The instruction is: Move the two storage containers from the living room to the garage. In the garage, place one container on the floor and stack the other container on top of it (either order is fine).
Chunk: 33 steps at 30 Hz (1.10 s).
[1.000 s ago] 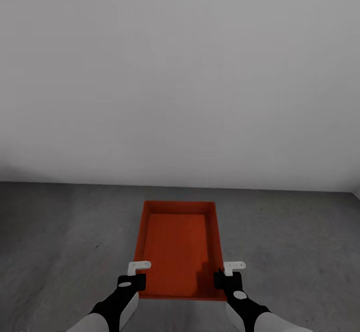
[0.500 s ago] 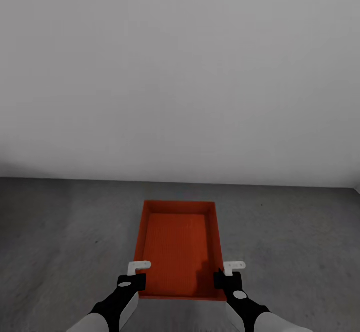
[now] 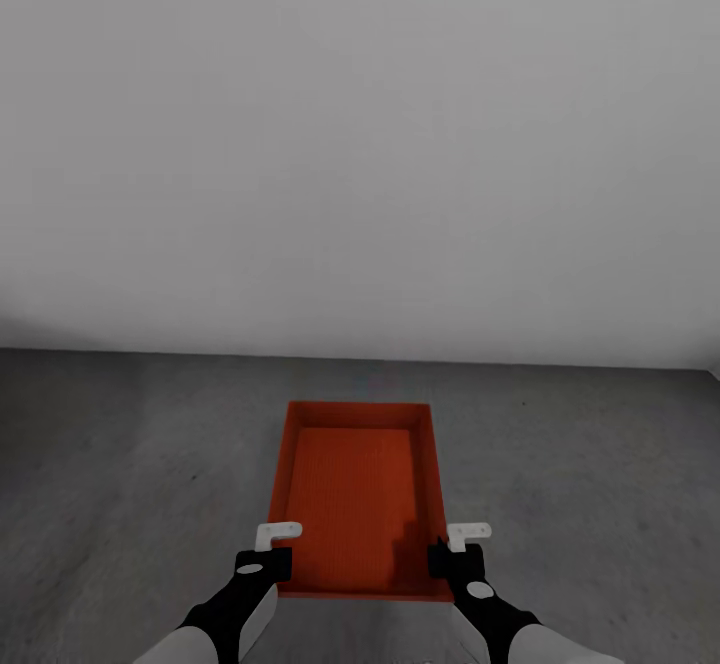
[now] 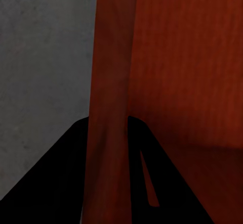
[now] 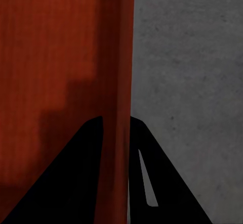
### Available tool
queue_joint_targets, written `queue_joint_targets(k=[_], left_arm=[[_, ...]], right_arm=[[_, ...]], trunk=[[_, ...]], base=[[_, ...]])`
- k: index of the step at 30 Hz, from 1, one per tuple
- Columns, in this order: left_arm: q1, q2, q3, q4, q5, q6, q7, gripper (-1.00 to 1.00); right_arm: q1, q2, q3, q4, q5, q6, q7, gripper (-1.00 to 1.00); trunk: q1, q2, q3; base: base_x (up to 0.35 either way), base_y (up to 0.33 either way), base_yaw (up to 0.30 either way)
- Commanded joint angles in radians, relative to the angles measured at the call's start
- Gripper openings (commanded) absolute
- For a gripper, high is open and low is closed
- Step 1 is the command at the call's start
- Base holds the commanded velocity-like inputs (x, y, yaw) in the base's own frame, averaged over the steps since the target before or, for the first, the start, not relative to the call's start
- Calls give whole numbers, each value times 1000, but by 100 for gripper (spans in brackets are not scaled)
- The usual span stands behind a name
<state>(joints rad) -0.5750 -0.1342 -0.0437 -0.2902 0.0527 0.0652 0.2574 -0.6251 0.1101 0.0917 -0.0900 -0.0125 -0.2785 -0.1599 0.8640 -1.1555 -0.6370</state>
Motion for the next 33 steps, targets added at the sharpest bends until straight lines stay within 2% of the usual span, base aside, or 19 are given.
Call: queue_joint_targets(k=[1,33], left_arm=[[0,-1,19,-6,-17,7,11,-100],[0,-1,19,-6,-17,7,11,-100]], right_arm=[[-1,5,-32,3,-9,-2,-9,-100],[-1,5,-32,3,-9,-2,-9,-100]], trunk=[[0,-1,-2],[0,-1,-53]], base=[[0,0,0],[0,0,0]])
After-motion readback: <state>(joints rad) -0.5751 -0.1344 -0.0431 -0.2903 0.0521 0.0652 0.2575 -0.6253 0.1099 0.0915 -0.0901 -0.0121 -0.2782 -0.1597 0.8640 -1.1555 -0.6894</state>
